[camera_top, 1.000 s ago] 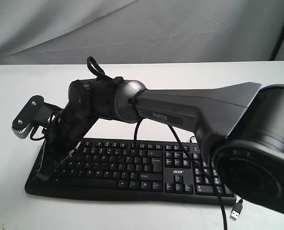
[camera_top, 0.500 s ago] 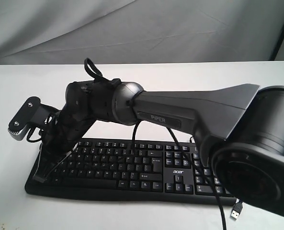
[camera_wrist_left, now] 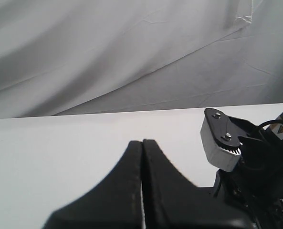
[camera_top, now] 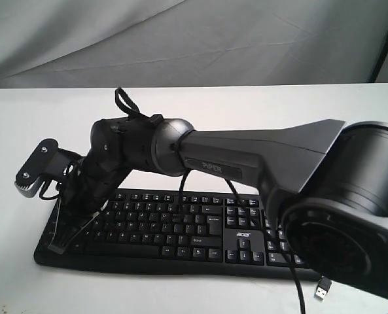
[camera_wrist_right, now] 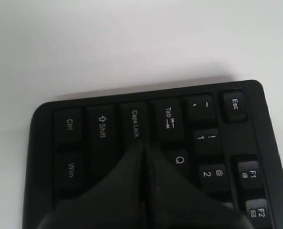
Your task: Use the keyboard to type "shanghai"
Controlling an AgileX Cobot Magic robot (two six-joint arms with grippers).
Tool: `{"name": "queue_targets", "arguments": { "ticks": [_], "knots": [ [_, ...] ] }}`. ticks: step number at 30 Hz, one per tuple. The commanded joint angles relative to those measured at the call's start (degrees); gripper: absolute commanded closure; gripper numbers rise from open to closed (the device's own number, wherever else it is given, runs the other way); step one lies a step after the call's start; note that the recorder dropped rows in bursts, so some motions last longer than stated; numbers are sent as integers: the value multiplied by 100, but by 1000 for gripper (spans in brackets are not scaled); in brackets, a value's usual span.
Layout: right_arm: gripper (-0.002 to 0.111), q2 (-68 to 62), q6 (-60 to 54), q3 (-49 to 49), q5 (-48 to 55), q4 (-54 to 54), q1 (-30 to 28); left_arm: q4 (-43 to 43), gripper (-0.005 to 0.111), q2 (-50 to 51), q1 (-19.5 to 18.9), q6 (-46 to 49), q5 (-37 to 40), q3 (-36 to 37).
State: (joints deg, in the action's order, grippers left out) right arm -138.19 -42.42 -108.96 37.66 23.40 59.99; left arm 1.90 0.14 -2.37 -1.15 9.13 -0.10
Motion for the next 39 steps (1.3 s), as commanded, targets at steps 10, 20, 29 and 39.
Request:
{"name": "queue_targets", "arguments": {
  "ticks": [10, 20, 29, 39],
  "knots": [
    [108, -137, 21, -21, 51, 1, -23, 0, 107, -14, 37, -15, -34, 10],
    [108, 649, 792, -11, 678, -1044, -66, 0, 107, -14, 37, -15, -34, 10],
    [108, 1759, 780, 2175, -375, -716, -356, 0, 107, -14, 37, -15, -34, 10],
    [108, 2159, 304, 3324, -1218, 47, -399, 0, 107, -14, 37, -15, -34, 10]
  ]
}}
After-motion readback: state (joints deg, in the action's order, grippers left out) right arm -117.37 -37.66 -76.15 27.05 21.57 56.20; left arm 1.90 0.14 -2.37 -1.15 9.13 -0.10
